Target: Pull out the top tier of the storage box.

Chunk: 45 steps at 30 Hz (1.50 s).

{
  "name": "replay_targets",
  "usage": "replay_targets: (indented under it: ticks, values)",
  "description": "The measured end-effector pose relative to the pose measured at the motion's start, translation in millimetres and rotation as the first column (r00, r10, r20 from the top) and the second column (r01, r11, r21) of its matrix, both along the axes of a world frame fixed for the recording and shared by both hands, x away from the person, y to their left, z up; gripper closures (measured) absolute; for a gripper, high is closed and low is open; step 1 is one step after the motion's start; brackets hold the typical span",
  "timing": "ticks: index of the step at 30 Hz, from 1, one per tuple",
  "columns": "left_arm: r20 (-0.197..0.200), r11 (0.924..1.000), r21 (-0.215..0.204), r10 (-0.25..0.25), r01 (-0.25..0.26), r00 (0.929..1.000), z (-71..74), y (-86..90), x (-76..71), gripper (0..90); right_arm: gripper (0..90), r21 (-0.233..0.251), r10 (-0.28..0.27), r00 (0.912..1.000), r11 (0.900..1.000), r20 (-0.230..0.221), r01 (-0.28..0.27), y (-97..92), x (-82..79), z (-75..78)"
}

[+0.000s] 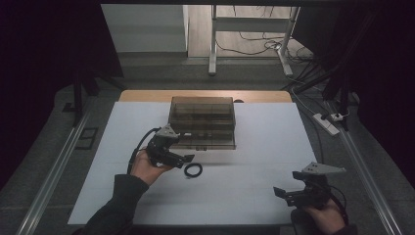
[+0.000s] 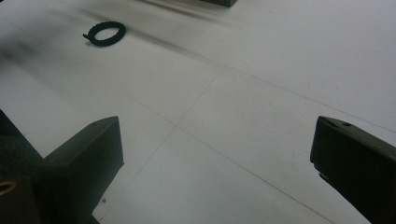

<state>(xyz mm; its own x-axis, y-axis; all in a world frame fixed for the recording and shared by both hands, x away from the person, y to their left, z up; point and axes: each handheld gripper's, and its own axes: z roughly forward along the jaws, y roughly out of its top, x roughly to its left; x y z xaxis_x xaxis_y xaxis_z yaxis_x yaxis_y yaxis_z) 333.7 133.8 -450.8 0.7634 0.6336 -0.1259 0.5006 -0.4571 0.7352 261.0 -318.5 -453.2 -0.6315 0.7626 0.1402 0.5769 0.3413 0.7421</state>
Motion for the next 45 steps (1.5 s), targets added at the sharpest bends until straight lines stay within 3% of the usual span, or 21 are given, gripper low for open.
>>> replay_targets:
  ticks: [9, 22, 25, 31, 38, 45]
  values:
    - [-0.01, 0.9995, -0.022, 0.021, -0.021, 0.9997, -4.6, 8.2, -21.7, 5.7, 2.6, 0.015, 0.005, 1.0, 0.9999, 0.002, -0.005, -1.3, 0.0, 0.1]
    - [-0.008, 0.9967, 0.004, 0.082, -0.082, 0.9966, -11.7, 24.1, -50.8, 0.3, 2.6, 0.022, 0.012, 0.9999, 0.9997, 0.002, -0.012, -1.8, -0.5, 0.5]
    - [-0.005, 0.9948, 0.002, 0.102, -0.102, 0.9948, -13.0, 29.5, -57.8, 0.0, 2.6, 0.022, 0.013, 0.9999, 0.9997, 0.003, -0.013, -1.6, -0.7, 0.6]
    - [-0.01, 0.9877, -0.071, 0.138, -0.139, 0.9903, -14.6, 42.9, -69.3, 0.0, 2.6, 0.024, 0.012, 0.9999, 0.9996, 0.006, -0.012, -1.6, -0.8, 0.6]
    - [-0.007, 0.9843, -0.033, 0.173, -0.174, 0.9848, -19.2, 54.6, -85.0, 0.0, 2.5, 0.026, 0.015, 0.9999, 0.9996, 0.006, -0.015, -1.6, -0.9, 0.6]
    - [-0.017, 0.9747, -0.06, 0.214, -0.215, 0.9766, -20.9, 71.5, -101.7, 0.0, 2.5, 0.024, 0.011, 0.9999, 0.9996, 0.005, -0.011, -1.8, -0.8, 0.7]
